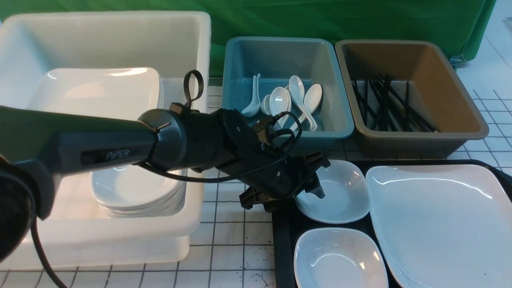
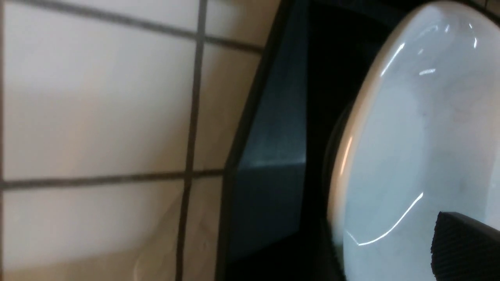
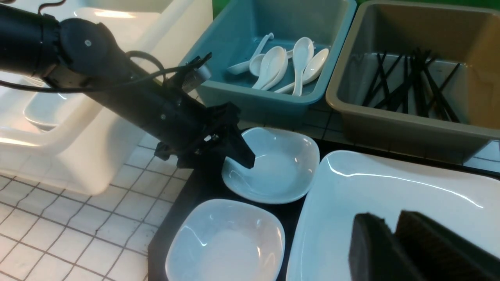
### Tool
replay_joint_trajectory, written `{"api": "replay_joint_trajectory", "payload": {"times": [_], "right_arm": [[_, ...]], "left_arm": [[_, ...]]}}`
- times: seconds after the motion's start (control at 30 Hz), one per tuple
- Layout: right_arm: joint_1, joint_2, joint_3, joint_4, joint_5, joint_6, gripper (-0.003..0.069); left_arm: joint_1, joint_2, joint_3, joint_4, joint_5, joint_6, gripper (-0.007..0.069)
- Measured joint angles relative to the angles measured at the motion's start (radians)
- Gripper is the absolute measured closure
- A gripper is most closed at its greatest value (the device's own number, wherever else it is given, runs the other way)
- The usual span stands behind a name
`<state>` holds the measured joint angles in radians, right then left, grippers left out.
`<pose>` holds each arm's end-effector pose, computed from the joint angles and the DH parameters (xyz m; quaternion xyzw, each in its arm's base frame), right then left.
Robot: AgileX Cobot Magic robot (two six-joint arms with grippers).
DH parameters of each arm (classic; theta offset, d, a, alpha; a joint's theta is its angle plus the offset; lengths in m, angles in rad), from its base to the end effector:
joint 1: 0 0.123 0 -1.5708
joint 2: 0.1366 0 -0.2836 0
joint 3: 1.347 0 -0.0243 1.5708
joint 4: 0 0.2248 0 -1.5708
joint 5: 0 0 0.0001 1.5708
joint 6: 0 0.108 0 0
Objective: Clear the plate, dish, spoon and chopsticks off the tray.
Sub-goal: Use the left arm to grab a small plate from the dinner plate
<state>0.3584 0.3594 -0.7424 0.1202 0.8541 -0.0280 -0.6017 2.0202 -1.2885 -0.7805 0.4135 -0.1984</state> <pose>0.0338 0.0231 0.3415 -0.1516 0.8135 0.1506 0.5408 0.3220 -0.2582 0.1596 -0.1130 0.9362 -0.3089 0.1240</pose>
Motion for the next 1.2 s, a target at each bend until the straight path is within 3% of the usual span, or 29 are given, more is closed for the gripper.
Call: {"api": "replay_joint_trajectory", "payload": {"times": [0.47, 0.57, 0.67, 0.77, 1.0, 1.2], "right_arm": [[0.000, 0.000, 0.000, 0.000, 0.000, 0.000, 0.0536], [0.000, 0.000, 0.000, 0.000, 0.000, 0.000, 0.0534], [0.000, 0.000, 0.000, 0.000, 0.000, 0.000, 0.0531], [0.000, 0.000, 0.000, 0.000, 0.000, 0.000, 0.0526], [0.000, 0.000, 0.000, 0.000, 0.000, 0.001, 0.0524], [0.000, 0.000, 0.000, 0.000, 0.000, 0.001, 0.0516]], "left_arm": [[0.000, 0.038, -0.012, -0.030, -0.025, -0.001, 0.0263], [0.000, 0.043, -0.012, -0.027, -0.023, -0.002, 0.0370], [0.000, 0.051, -0.010, -0.022, -0.011, -0.004, 0.0523], [0.001, 0.047, -0.009, -0.030, 0.005, 0.012, 0.0594], [0.003, -0.025, -0.002, -0.014, 0.084, 0.219, 0.0611], [0.008, -0.175, 0.000, -0.006, 0.089, 0.251, 0.0614]]}}
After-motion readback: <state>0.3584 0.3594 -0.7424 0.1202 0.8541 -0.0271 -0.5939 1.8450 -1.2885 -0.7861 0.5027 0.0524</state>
